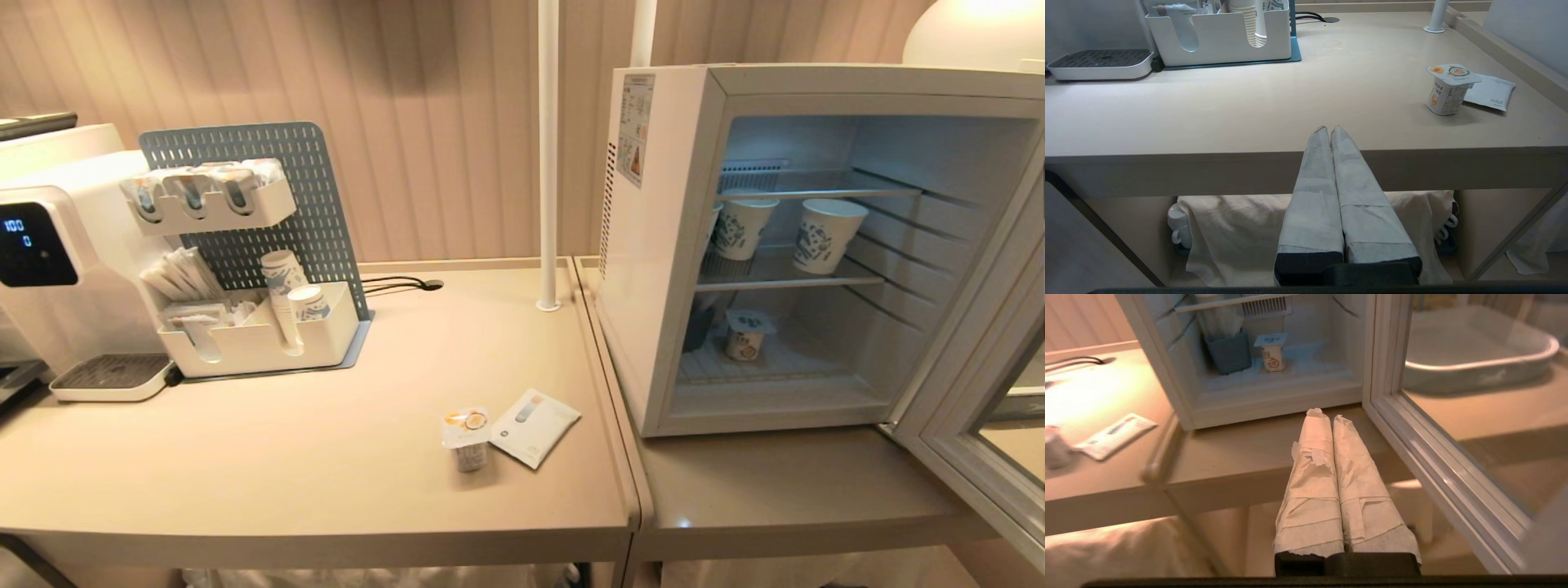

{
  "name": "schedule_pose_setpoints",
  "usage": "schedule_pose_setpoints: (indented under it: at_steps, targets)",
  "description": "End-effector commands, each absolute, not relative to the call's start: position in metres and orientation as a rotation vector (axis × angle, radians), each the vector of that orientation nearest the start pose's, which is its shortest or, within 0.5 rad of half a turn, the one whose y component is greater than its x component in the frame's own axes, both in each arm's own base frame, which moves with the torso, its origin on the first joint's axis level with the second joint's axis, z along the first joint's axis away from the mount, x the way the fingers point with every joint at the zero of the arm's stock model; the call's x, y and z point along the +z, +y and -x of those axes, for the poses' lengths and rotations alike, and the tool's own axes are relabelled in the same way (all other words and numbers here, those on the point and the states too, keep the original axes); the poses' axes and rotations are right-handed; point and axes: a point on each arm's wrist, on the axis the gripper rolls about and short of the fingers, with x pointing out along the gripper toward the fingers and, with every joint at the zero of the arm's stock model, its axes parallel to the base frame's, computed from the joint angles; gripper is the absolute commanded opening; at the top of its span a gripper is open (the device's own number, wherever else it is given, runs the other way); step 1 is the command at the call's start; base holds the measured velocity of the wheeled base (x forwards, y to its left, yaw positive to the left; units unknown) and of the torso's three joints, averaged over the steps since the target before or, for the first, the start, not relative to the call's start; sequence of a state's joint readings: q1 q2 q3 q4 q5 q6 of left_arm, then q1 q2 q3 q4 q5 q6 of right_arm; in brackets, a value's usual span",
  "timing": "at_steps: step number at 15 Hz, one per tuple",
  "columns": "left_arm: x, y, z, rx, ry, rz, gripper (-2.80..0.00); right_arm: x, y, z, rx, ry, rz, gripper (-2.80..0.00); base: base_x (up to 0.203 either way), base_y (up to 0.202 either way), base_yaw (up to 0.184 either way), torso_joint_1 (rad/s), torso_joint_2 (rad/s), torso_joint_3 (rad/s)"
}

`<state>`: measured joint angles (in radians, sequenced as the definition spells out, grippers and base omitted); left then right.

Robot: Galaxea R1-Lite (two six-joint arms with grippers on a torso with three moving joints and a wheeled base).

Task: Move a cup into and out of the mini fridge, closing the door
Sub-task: Put the yoghurt in the freezer

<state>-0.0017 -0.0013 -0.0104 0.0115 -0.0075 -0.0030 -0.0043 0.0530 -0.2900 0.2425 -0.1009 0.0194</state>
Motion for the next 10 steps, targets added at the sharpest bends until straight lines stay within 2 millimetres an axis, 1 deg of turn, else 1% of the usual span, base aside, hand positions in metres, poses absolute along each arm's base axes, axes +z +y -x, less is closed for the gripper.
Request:
schedule_pose_setpoints:
  at_steps: [1, 2, 3, 5, 10]
  targets:
    - [0.077, 0.0, 0.024, -0.009, 0.0, 0.003, -2.8, 0.095, -0.002, 0.029, -0.1, -0.086, 0.019, -2.8, 0.0, 0.0, 0.0, 0.0, 0.0, 0.0]
    - [0.078, 0.0, 0.024, -0.009, -0.002, 0.003, -2.8, 0.08, -0.002, 0.023, -0.078, -0.041, 0.037, -2.8, 0.0, 0.0, 0.0, 0.0, 0.0, 0.0]
    - [0.077, 0.0, 0.024, -0.009, 0.002, 0.003, -2.8, 0.073, -0.001, 0.021, -0.037, -0.009, 0.053, -2.8, 0.0, 0.0, 0.0, 0.0, 0.0, 0.0]
    - [0.077, 0.0, 0.024, -0.009, 0.0, 0.003, -2.8, 0.075, 0.0, 0.023, 0.011, 0.022, 0.071, -2.8, 0.0, 0.0, 0.0, 0.0, 0.0, 0.0]
    - [0.077, 0.0, 0.024, -0.009, 0.0, 0.002, -2.8, 0.075, 0.0, 0.023, 0.011, 0.016, 0.069, -2.8, 0.0, 0.0, 0.0, 0.0, 0.0, 0.0]
